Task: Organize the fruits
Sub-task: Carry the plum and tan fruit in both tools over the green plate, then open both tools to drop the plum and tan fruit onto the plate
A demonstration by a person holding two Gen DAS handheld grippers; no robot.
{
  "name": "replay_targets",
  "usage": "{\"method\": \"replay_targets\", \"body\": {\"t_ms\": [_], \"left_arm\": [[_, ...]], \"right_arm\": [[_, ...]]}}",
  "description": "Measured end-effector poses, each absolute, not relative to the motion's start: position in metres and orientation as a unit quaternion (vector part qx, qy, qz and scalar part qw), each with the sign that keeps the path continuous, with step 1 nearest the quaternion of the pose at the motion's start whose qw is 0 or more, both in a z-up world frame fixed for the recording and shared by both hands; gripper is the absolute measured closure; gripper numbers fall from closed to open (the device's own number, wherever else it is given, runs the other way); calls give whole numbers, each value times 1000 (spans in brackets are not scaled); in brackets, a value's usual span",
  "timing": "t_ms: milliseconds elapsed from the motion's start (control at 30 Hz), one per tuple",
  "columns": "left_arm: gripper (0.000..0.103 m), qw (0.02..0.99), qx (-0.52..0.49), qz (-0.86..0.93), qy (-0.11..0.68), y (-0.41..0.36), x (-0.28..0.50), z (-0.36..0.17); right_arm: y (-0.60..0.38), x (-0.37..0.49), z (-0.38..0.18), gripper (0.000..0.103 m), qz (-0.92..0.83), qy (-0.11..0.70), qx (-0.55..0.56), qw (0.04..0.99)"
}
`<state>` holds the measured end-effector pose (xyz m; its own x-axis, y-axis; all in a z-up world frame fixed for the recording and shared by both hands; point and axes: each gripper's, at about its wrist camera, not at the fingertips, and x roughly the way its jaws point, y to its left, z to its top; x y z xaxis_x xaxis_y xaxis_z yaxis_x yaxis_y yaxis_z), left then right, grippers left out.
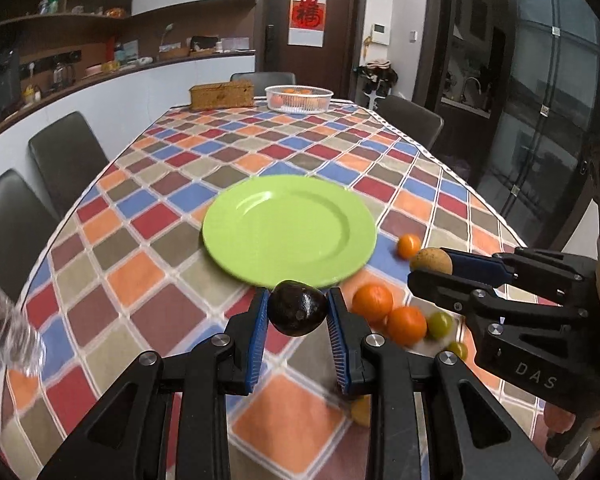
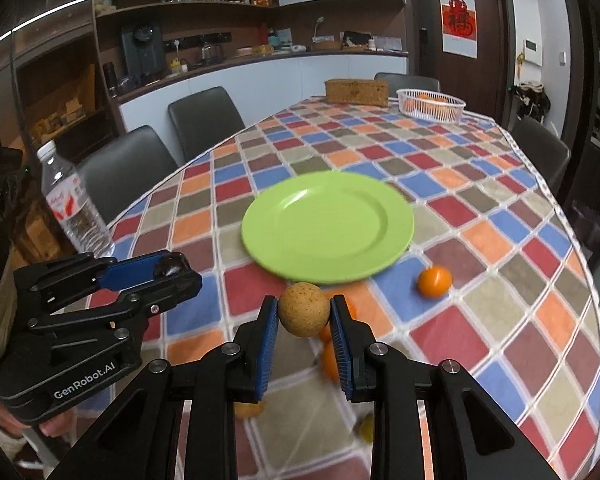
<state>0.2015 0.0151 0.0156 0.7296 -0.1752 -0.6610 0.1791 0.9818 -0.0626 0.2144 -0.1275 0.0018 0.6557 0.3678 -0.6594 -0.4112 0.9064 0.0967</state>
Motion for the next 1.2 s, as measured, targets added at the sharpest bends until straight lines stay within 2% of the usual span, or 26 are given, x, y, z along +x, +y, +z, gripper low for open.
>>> {"method": "replay_targets", "body": {"t_ms": [333, 567, 1000, 1200], "left_arm": [[74, 915, 5, -116, 387, 22, 270, 16], [74, 891, -16, -122, 437, 25, 316, -12], [74, 872, -21, -108, 477, 29, 356, -43], [67, 877, -5, -90, 472, 29, 352, -41]], "right_arm": [[-117, 277, 15, 76, 214, 375, -60, 900], [-109, 323, -4, 75, 208, 418, -64, 882], [-109, 376, -50, 75, 197, 484, -28, 852], [-111, 376, -52, 74, 200, 486, -20, 851]]}}
